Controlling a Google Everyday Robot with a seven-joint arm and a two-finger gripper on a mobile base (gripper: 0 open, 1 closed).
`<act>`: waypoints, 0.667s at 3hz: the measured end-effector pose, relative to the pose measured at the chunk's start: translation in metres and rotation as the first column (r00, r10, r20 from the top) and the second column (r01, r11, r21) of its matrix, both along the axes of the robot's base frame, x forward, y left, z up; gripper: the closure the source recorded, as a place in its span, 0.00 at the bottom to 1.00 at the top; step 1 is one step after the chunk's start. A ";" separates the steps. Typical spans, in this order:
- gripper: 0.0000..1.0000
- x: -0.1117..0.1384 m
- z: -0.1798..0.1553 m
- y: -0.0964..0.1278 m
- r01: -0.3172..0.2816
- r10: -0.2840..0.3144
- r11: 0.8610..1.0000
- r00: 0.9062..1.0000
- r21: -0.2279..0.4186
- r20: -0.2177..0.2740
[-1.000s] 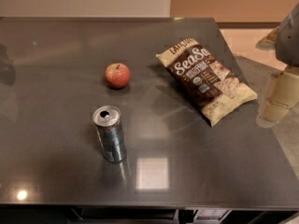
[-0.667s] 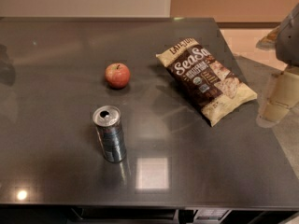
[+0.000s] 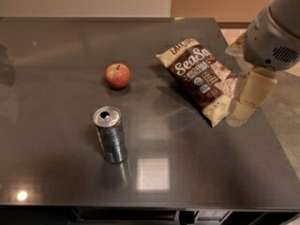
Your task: Knock redbull can over
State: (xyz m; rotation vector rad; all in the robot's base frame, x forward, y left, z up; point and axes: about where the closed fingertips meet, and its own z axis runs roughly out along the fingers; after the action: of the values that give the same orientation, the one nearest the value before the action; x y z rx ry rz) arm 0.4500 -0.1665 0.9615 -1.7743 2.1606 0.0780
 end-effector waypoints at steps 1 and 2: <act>0.00 0.002 -0.011 0.043 -0.073 0.074 0.993 0.997 0.093 -0.012; 0.00 -0.001 -0.020 0.088 -0.153 0.160 0.967 0.987 0.204 -0.017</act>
Offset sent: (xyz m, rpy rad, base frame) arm -0.0074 0.1412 -0.0320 0.3494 0.0672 0.2636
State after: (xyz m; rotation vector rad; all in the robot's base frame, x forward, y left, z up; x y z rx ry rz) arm 0.4489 -0.0782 0.9411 -1.8317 1.9524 0.3558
